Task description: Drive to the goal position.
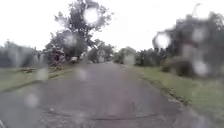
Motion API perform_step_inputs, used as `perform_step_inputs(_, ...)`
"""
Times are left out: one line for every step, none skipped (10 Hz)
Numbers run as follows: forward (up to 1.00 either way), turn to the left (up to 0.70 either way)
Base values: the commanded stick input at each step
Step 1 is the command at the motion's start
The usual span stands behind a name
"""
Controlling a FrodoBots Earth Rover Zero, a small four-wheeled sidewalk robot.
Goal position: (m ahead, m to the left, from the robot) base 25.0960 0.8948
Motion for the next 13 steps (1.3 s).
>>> perform_step_inputs(1.00,0.00)
perform_step_inputs(1.00,0.00)
perform_step_inputs(1.00,0.00)
perform_step_inputs(1.00,0.00)
perform_step_inputs(1.00,0.00)
perform_step_inputs(1.00,0.00)
perform_step_inputs(1.00,0.00)
perform_step_inputs(1.00,0.00)
perform_step_inputs(1.00,0.00)
perform_step_inputs(1.00,0.00)
perform_step_inputs(1.00,0.00)
perform_step_inputs(1.00,0.00)
perform_step_inputs(1.00,0.00)
